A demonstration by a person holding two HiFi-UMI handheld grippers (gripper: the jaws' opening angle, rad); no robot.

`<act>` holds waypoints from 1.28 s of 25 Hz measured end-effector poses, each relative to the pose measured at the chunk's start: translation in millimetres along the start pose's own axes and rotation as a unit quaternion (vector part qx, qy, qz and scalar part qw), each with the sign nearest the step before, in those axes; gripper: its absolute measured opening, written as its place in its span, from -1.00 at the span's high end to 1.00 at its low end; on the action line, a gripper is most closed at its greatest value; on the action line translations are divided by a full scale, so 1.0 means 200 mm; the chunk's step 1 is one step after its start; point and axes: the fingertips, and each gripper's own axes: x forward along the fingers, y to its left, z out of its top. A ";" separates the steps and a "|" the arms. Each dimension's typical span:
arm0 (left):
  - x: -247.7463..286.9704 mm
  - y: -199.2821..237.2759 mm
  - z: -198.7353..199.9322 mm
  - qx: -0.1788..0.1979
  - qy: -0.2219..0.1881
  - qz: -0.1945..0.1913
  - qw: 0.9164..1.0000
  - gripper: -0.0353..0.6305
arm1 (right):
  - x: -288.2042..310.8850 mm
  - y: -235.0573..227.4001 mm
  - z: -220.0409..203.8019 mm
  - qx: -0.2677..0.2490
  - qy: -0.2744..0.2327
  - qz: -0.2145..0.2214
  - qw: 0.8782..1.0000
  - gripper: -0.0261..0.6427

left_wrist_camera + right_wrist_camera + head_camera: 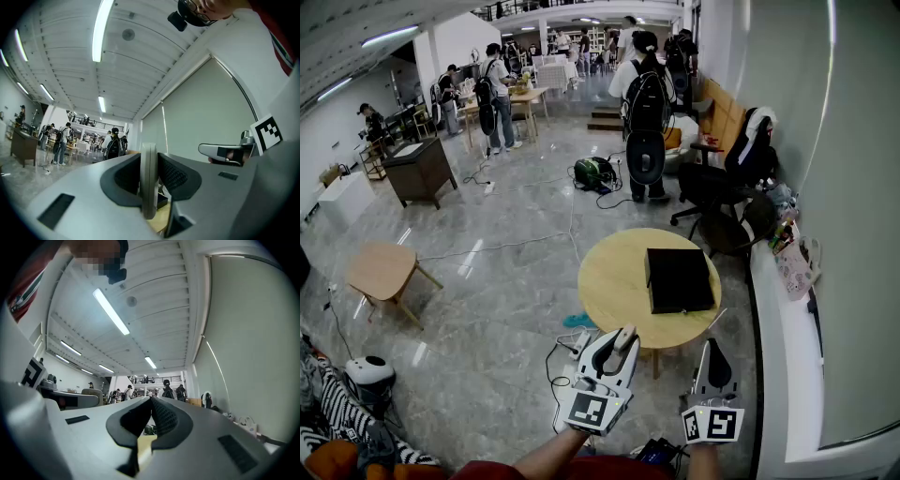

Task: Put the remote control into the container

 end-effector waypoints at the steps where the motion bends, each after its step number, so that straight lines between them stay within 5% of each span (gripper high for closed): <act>1: 0.01 0.00 0.00 0.001 0.001 0.000 1.000 0.56 | 0.01 -0.01 0.00 0.001 0.000 0.001 1.000 0.85; 7: 0.08 -0.07 -0.03 -0.001 0.001 0.000 1.000 0.56 | 0.02 -0.11 -0.01 0.003 0.000 0.002 1.000 0.85; 11: 0.04 -0.10 -0.08 0.008 0.055 0.009 0.998 0.56 | -0.02 -0.12 -0.02 0.003 0.002 0.003 1.000 0.85; 19: 0.10 -0.22 -0.08 -0.015 0.009 0.006 1.000 0.56 | -0.06 -0.20 -0.02 0.001 0.003 0.015 1.000 0.85; 32: 0.17 -0.50 -0.14 0.003 0.050 0.022 0.999 0.56 | -0.20 -0.52 -0.03 0.015 0.006 0.016 1.000 0.85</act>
